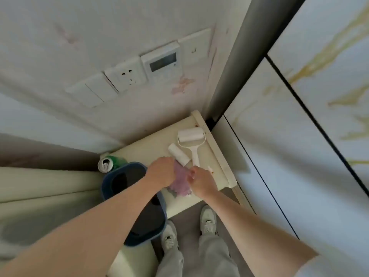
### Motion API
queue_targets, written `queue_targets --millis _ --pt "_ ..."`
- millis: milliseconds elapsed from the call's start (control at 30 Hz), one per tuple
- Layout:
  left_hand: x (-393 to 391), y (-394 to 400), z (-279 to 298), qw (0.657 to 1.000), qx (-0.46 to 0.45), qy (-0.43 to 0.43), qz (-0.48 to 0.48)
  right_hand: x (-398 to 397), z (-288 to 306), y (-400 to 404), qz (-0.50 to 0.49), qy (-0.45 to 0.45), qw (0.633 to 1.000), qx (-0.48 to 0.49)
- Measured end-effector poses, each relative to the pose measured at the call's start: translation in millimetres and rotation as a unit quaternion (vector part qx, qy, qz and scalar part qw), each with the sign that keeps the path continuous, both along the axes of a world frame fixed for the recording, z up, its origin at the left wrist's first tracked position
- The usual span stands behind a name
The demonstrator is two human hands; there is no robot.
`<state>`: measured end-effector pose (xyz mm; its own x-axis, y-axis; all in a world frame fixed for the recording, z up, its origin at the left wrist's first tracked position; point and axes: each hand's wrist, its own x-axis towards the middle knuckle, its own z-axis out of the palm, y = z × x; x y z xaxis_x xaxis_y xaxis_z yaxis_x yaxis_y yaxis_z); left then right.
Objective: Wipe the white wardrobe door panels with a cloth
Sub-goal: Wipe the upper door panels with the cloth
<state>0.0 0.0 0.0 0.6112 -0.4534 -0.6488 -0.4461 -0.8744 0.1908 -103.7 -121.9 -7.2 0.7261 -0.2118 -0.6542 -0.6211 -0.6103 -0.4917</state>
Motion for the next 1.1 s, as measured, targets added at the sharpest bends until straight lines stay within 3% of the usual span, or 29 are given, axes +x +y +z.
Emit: queue_targets --millis 100,300,467,600,667,767,833,1000,1100 --pt "-2.3 -16.6 -40.3 0.998 0.017 0.034 0.046 0.2 -38.4 6.6 -0.019 -0.015 1.0 -0.009" --pt "-2.2 -17.9 -89.8 0.968 0.023 0.056 0.242 -0.6 -83.2 18.9 -0.068 0.001 0.996 -0.05" --pt "4.5 -9.8 -81.5 0.988 0.088 0.078 0.098 -2.4 -62.9 19.4 -0.08 0.011 0.997 0.007" --pt "6.0 -11.4 -39.3 0.986 0.094 0.126 0.062 -10.8 -21.2 12.6 -0.162 -0.031 0.977 0.132" --pt "10.8 -12.4 0.7 0.986 0.074 0.136 0.061 -9.6 14.6 2.8 -0.225 -0.059 0.958 0.169" --pt "17.3 -17.3 78.3 0.971 -0.058 0.194 0.125 -8.4 78.9 -13.1 -0.288 -0.08 0.924 0.239" --pt "23.6 -28.1 133.1 0.955 -0.133 0.244 0.101 -7.4 123.6 -26.0 -0.301 -0.107 0.907 0.275" --pt "16.0 -66.1 328.5 0.914 -0.288 0.28 0.058 -38.7 322.7 -56.8 -0.34 -0.27 0.851 0.295" --pt "-11.2 -102.3 468.6 0.878 -0.38 0.288 -0.037 -75.1 454.3 -74.8 -0.347 -0.395 0.81 0.26"
